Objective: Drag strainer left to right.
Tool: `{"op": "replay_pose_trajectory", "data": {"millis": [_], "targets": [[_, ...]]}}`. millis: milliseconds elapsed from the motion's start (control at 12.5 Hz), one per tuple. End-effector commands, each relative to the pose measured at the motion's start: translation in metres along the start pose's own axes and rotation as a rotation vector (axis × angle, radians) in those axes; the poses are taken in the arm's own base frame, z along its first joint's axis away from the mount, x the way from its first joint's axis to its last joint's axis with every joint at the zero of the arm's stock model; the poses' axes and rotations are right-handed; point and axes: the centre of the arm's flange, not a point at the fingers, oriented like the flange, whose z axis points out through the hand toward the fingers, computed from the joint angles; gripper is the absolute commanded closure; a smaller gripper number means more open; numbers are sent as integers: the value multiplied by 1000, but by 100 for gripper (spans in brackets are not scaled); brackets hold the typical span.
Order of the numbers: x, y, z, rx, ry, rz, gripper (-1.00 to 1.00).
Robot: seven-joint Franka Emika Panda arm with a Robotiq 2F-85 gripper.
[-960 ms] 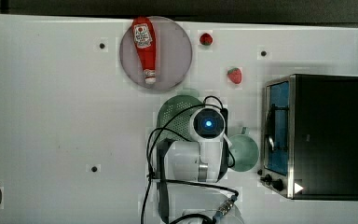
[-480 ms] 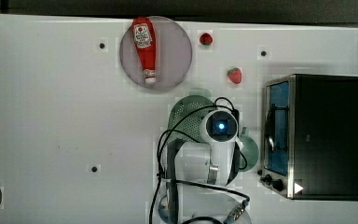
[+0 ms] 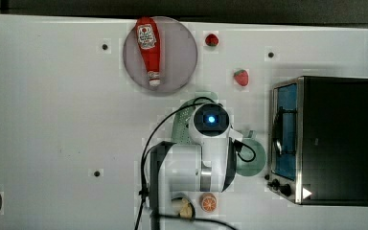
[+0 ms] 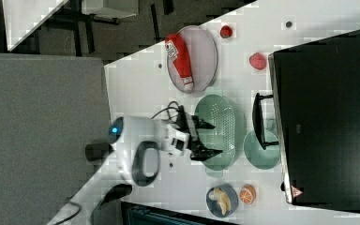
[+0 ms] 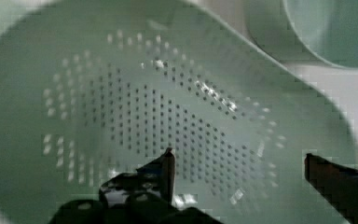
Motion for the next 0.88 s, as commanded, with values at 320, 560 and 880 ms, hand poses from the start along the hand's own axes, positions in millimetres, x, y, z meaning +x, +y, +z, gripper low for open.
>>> {"op": "replay_pose_trajectory", "data": {"millis": [320,560,880], "targets": [[-7,31,-244,93,12,-179,-100],[-21,59,-319,123,13,-227,-100],[-30,79,-355,102,9,-287,-100]]}}
